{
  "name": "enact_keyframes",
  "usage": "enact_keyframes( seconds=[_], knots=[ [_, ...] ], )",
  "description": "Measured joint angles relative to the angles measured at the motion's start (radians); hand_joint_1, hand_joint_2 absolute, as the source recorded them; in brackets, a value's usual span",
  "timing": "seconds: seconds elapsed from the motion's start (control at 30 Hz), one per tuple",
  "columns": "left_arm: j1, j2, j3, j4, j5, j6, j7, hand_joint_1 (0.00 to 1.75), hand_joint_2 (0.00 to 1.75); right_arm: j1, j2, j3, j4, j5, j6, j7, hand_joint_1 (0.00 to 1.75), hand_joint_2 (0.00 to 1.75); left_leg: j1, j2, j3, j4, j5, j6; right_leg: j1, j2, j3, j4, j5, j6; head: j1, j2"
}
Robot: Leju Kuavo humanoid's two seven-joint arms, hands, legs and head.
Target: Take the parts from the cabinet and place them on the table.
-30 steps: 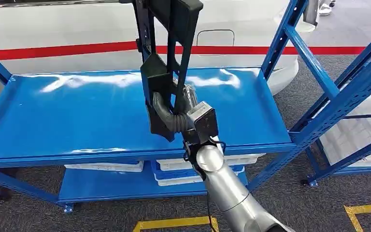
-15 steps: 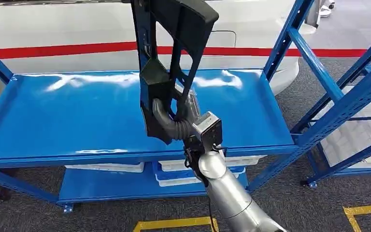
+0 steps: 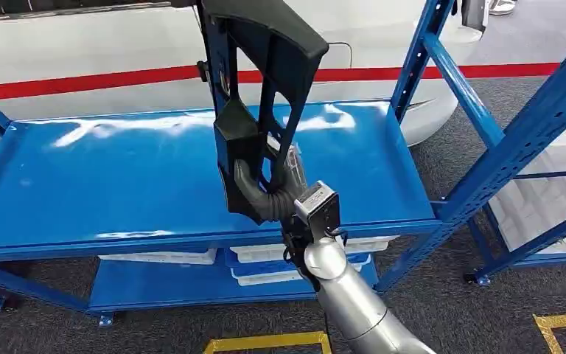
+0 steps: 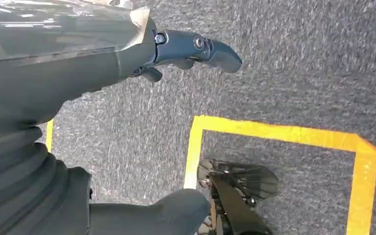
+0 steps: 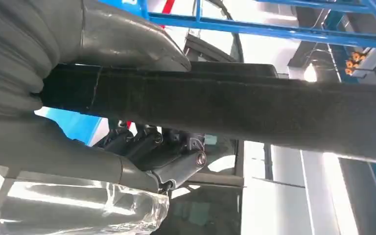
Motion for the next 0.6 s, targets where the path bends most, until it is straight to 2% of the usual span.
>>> enact_keyframes(
  seconds=[0.03,0.07,0.1,0.13,0.17,0.2,0.23,0.27,0.3,0.33,0.37,0.4,0.43,0.47,0.5,0.53,0.57,0.6],
  knots=[
    [0.0,0.0,0.0,0.0,-0.002,0.005,0.002,0.0,1.75,0.002,0.0,0.001,0.0,0.003,-0.003,-0.004,1.75,1.75,0.002,0.0,-0.026,0.072,-0.039,-0.004,0.004,-0.001,-0.004,0.0,0.004,-0.006,0.0,0.0],
    [0.0,0.0,0.0,0.0,-0.005,0.007,0.004,0.0,1.75,0.006,0.0,0.003,0.0,0.006,-0.006,-0.008,1.75,1.75,0.003,0.0,-0.047,0.135,-0.064,-0.007,0.009,-0.003,-0.009,0.001,0.007,-0.009,0.0,0.0],
    [0.0,0.0,0.0,0.0,-0.007,0.008,0.005,0.0,1.75,0.01,0.0,0.006,0.0,0.008,-0.008,-0.011,1.75,1.75,0.004,0.001,-0.046,0.15,-0.061,-0.007,0.012,-0.003,-0.013,0.001,0.01,-0.012,0.0,0.0],
    [0.0,0.001,0.0,0.0,-0.008,0.008,0.005,0.0,1.75,0.012,0.0,0.008,0.0,0.009,-0.009,-0.014,1.75,1.75,0.004,0.001,-0.025,0.124,-0.039,-0.005,0.013,-0.003,-0.017,0.001,0.013,-0.012,0.0,0.0],
    [0.0,0.001,0.0,0.0,-0.008,0.008,0.005,0.0,1.75,0.013,0.0,0.011,0.0,0.01,-0.011,-0.015,1.75,1.75,0.004,0.001,0.02,0.058,-0.002,-0.002,0.015,-0.002,-0.019,0.001,0.016,-0.011,0.0,0.0],
    [-0.001,0.002,0.0,0.0,-0.008,0.009,0.002,0.0,1.75,0.013,0.0,0.014,0.0,0.01,-0.014,-0.018,1.75,1.75,0.004,0.001,0.083,-0.041,0.039,0.005,0.016,-0.001,-0.021,0.001,0.02,-0.01,0.0,0.0],
    [-0.003,0.003,0.0,0.0,-0.008,0.009,-0.001,0.0,1.75,0.013,0.0,0.015,-0.002,0.01,-0.016,-0.019,1.75,1.75,0.004,0.0,0.134,-0.126,0.05,0.012,0.016,-0.001,-0.02,0.001,0.023,-0.006,0.0,0.0],
    [-0.006,0.004,0.0,0.0,-0.009,0.009,-0.003,0.0,1.75,0.015,0.002,0.016,-0.005,0.01,-0.018,-0.023,1.75,1.75,-0.002,0.0,0.147,-0.143,0.039,0.013,0.019,-0.001,-0.022,-0.001,0.03,0.004,0.001,0.0],
    [-0.005,0.004,0.0,0.0,-0.009,0.009,-0.007,0.0,1.75,0.016,0.003,0.016,-0.006,0.011,-0.021,-0.027,1.75,1.75,-0.01,-0.003,0.142,-0.143,0.054,0.018,0.016,-0.003,-0.021,-0.003,0.035,0.012,0.003,0.0],
    [-0.005,0.004,-0.001,0.0,-0.01,0.008,-0.006,0.0,1.75,0.017,0.004,0.017,-0.007,0.011,-0.023,-0.031,1.75,1.75,-0.014,-0.003,0.138,-0.143,0.055,0.02,0.014,-0.003,-0.021,-0.003,0.039,0.017,0.001,0.0],
    [-0.005,0.005,-0.001,0.0,-0.011,0.008,-0.006,0.0,1.75,0.02,0.004,0.018,-0.009,0.012,-0.026,-0.033,1.75,1.75,-0.017,-0.003,0.137,-0.143,0.059,0.026,0.01,-0.003,-0.021,-0.007,0.045,0.027,0.001,0.0],
    [-0.005,0.005,-0.001,0.0,-0.012,0.008,-0.006,0.0,1.75,0.026,0.004,0.018,-0.012,0.015,-0.029,-0.033,1.75,1.75,-0.018,-0.002,0.135,-0.157,0.075,0.039,0.016,-0.002,-0.021,-0.015,0.056,0.035,0.002,0.0],
    [-0.006,0.004,-0.001,0.0,-0.015,0.008,-0.006,0.0,1.75,0.031,0.002,0.017,-0.013,0.016,-0.034,-0.035,1.75,1.75,-0.006,0.009,0.135,-0.171,0.093,0.047,0.018,-0.004,-0.031,0.0,0.035,0.032,0.002,0.0],
    [-0.008,0.003,-0.003,0.0,-0.02,0.009,-0.007,0.0,1.75,0.035,-0.001,0.016,-0.016,0.017,-0.038,-0.037,1.75,1.75,-0.008,0.006,0.123,-0.18,0.104,0.055,0.021,-0.003,-0.052,0.036,-0.009,0.023,0.004,0.0],
    [-0.008,0.004,-0.005,0.0,-0.022,0.009,-0.007,0.0,1.75,0.041,-0.003,0.015,-0.018,0.019,-0.041,-0.041,1.75,1.75,-0.008,0.008,0.112,-0.179,0.115,0.062,0.018,-0.003,-0.075,0.104,-0.061,0.013,0.006,0.0],
    [-0.007,0.003,-0.005,0.0,-0.024,0.008,-0.007,0.0,1.75,0.049,-0.008,0.014,-0.019,0.019,-0.042,-0.043,1.75,1.75,-0.009,0.009,0.099,-0.178,0.124,0.061,0.017,-0.003,-0.098,0.184,-0.105,0.01,0.008,0.0],
    [-0.007,0.003,-0.006,0.0,-0.026,0.008,-0.007,0.0,1.75,0.058,-0.01,0.014,-0.019,0.02,-0.043,-0.045,1.75,1.75,-0.01,0.01,0.087,-0.178,0.132,0.061,0.017,-0.003,-0.114,0.253,-0.133,0.013,0.007,0.0],
    [-0.007,0.003,-0.006,0.0,-0.029,0.007,-0.007,0.0,1.75,0.067,-0.014,0.013,-0.019,0.02,-0.045,-0.047,1.75,1.75,-0.01,0.011,0.074,-0.176,0.141,0.06,0.016,-0.003,-0.117,0.296,-0.137,0.022,0.008,0.0]
  ],
)
